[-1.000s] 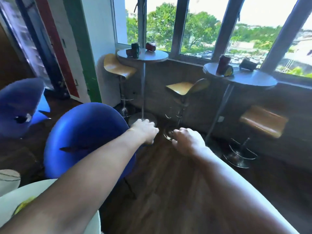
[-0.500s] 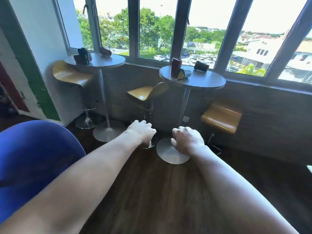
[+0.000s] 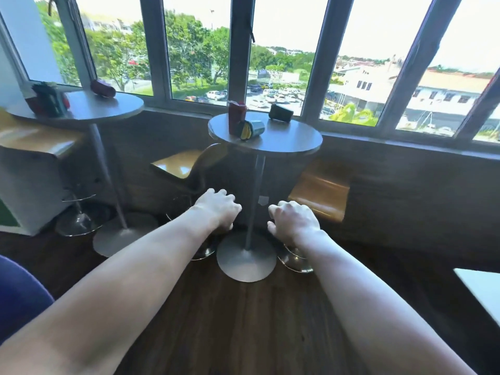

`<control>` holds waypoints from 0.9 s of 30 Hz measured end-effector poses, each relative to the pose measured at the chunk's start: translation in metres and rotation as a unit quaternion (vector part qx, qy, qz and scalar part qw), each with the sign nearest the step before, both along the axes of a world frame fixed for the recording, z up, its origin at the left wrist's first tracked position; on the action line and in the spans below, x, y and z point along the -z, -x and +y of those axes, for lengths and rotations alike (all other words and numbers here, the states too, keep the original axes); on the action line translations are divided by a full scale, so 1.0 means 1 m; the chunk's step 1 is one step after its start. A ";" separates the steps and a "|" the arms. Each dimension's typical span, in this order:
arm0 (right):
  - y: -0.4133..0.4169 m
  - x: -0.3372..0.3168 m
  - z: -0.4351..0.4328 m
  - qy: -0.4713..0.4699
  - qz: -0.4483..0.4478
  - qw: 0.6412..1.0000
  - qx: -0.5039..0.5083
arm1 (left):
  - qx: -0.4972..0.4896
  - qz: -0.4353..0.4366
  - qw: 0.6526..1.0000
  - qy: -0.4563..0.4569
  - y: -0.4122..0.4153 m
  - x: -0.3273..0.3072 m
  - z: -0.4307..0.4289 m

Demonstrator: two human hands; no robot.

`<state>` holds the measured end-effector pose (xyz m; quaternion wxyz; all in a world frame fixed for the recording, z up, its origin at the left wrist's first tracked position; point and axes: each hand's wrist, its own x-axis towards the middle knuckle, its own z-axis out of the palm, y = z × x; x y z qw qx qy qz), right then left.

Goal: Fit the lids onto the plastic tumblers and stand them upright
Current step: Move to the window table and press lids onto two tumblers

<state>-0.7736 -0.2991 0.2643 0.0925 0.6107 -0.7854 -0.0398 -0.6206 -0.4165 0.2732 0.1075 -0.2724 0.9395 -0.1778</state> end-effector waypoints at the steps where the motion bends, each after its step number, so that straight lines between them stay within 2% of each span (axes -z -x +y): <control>1: 0.010 -0.001 -0.014 -0.003 0.003 1.000 0.005 | 0.004 0.002 1.000 0.002 0.010 -0.002 -0.015; 15: 0.111 -0.035 -0.200 0.027 -0.015 0.999 0.040 | 0.031 0.022 0.999 0.010 0.116 -0.039 -0.210; 20: 0.151 -0.043 -0.256 0.057 -0.043 0.997 0.029 | 0.039 0.065 0.997 0.014 0.148 -0.050 -0.266; 27: 0.218 -0.041 -0.343 0.098 -0.057 0.993 -0.022 | 0.000 0.149 0.989 -0.009 0.210 -0.051 -0.333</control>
